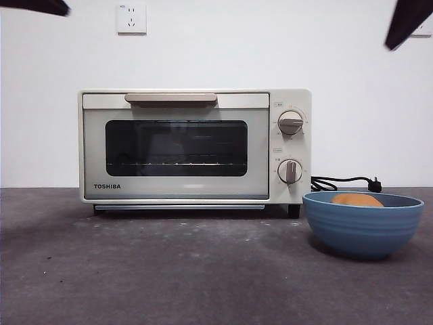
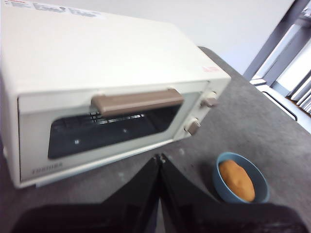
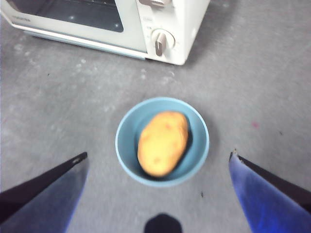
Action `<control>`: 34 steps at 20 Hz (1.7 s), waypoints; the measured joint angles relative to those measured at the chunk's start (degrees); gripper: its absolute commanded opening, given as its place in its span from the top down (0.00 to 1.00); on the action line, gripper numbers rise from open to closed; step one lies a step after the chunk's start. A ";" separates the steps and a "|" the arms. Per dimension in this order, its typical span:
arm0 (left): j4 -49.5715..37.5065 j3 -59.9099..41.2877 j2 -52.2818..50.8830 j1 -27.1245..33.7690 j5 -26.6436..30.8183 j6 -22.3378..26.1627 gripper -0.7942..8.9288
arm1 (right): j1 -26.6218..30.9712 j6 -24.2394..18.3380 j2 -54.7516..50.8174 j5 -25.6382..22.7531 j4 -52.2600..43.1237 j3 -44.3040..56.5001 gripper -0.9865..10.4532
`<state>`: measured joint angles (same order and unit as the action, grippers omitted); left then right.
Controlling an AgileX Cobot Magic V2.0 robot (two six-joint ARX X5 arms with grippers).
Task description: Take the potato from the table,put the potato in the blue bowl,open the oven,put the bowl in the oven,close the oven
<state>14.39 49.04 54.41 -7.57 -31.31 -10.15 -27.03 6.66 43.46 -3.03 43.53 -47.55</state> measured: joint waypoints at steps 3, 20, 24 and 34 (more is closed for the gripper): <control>-4.61 4.52 8.15 -2.67 3.08 0.37 0.93 | 0.00 0.55 -2.75 0.00 2.62 0.00 0.50; -12.00 16.65 34.82 -8.66 9.94 8.24 0.93 | 0.00 3.45 -3.45 -0.13 3.56 0.00 0.50; -9.25 17.51 34.71 -9.64 9.90 8.81 0.93 | 0.00 3.45 -3.45 -0.15 3.56 0.00 0.50; 14.80 17.40 32.44 -15.96 5.62 9.79 0.93 | 0.00 3.43 -3.45 -0.15 3.56 0.00 0.50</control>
<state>29.19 66.43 86.85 -23.53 -25.69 -0.36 -27.03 10.09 40.01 -3.18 47.09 -47.55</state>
